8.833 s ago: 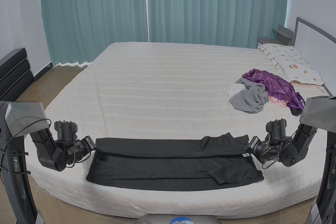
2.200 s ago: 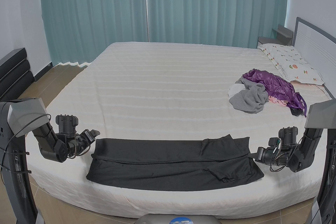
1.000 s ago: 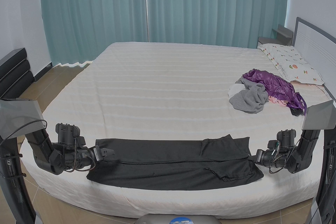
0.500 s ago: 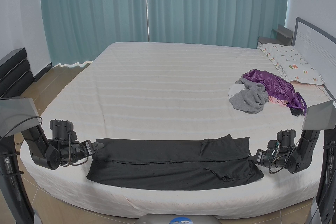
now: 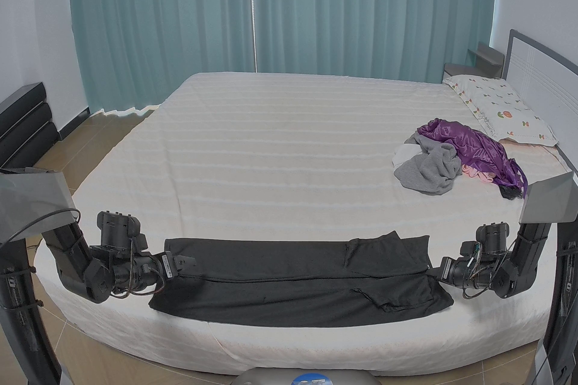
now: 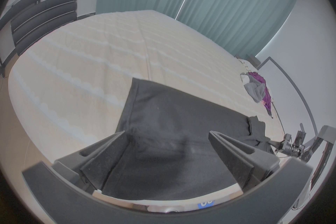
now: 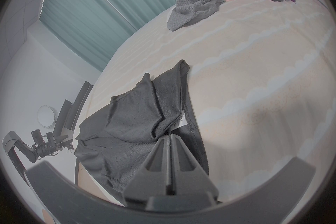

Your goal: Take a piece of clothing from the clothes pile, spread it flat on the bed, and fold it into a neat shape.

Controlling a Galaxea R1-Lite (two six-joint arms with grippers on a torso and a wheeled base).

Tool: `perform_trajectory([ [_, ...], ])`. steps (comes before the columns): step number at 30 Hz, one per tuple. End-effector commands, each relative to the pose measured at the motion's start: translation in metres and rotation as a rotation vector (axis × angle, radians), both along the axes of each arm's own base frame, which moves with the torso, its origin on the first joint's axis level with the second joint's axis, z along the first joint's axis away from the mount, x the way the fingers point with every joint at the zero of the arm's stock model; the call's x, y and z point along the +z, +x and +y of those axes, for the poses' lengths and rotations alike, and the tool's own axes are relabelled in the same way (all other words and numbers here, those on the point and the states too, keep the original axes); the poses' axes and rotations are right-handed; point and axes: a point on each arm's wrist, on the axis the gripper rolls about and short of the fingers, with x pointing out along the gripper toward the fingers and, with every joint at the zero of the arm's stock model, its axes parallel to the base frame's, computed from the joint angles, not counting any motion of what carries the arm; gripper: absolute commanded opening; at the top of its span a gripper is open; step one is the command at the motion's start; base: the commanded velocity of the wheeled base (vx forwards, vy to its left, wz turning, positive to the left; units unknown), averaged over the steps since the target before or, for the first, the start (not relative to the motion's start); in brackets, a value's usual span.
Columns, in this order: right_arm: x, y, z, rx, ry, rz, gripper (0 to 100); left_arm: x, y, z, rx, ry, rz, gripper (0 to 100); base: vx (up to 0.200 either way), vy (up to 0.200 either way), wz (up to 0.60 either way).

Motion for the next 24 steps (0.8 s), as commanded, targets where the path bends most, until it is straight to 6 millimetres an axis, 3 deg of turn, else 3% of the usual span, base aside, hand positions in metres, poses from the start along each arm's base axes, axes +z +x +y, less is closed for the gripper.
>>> perform_trajectory([
  [1,-0.001,0.000,0.000,0.000,0.001,0.002,0,-0.011,-0.006,-0.010,-0.033,0.004,0.045,100,0.000,0.000,0.00],
  [13,0.000,0.000,0.000,-0.001,0.002,0.001,0,-0.036,0.005,-0.006,-0.021,0.032,0.087,100,0.000,0.000,0.00],
  [24,0.000,0.000,0.000,0.000,0.003,0.001,0,-0.042,0.010,-0.004,-0.018,0.040,0.091,100,0.000,0.000,0.00],
])
